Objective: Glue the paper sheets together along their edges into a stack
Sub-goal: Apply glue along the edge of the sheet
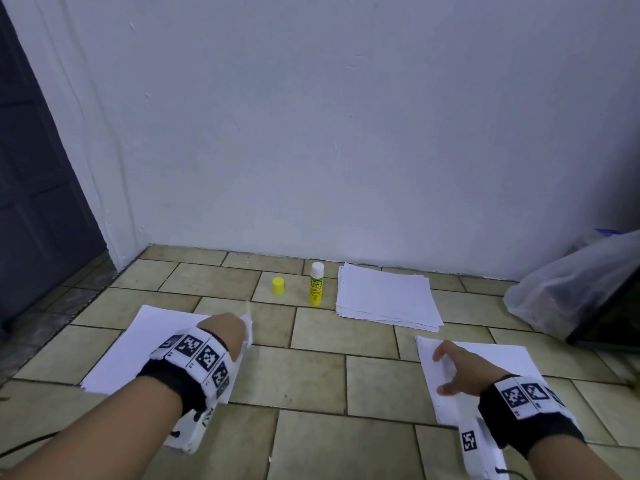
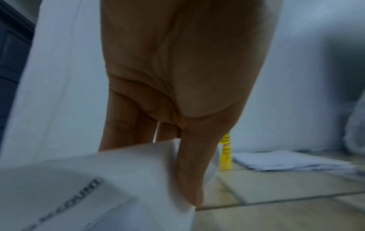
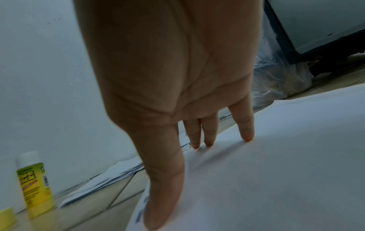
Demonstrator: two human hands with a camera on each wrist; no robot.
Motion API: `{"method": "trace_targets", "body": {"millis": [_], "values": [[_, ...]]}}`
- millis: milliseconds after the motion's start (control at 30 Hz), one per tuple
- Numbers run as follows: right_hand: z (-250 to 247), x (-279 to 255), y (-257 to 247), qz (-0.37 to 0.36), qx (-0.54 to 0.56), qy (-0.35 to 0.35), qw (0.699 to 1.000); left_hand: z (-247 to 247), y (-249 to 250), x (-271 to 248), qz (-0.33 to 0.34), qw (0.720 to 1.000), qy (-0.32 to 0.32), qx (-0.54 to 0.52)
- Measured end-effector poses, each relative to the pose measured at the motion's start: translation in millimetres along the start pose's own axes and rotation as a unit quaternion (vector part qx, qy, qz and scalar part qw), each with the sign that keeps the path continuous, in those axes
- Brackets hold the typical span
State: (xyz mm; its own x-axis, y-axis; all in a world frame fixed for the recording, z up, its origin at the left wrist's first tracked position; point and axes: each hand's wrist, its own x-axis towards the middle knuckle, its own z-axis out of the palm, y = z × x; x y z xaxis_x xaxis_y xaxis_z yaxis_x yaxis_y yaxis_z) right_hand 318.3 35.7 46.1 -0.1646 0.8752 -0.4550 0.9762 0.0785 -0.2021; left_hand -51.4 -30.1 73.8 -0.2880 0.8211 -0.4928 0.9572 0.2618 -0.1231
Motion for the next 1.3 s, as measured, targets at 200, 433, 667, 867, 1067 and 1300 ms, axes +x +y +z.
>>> {"method": "trace_targets", "body": {"millis": [200,433,667,867,1067,1300], "values": [[-5.2,-0.8,-0.2,0.001,0.009,-0.013,1.0,3.0,81.3,-24.7,0.154,0.987,0.026,0.048],[0.2,1.2,-1.7,-0.013,0.023,-0.009,1.0,22.6,106.4,-14.5,0.196,0.98,0.01,-0.021],[5.3,8.5,0.0,-0.029,0.013,0.024,0.999,26.9,82.7,1.5,0.282,0.958,0.019,0.045],[4.3,5.2,-5.6,0.005,-0.05,0.07,0.996,30.4,74.2,9.6,0.302,0.953,0.03,-0.003],[-2.2,13.0,-8.6,-0.012,-0.02,0.052,0.998,25.4,72.6,9.6,0.305,0.952,-0.006,0.009],[-27.0,31.4,-61.2,-0.079,0.016,0.094,0.992,24.6,69.9,14.1,0.317,0.942,-0.066,0.091]]}}
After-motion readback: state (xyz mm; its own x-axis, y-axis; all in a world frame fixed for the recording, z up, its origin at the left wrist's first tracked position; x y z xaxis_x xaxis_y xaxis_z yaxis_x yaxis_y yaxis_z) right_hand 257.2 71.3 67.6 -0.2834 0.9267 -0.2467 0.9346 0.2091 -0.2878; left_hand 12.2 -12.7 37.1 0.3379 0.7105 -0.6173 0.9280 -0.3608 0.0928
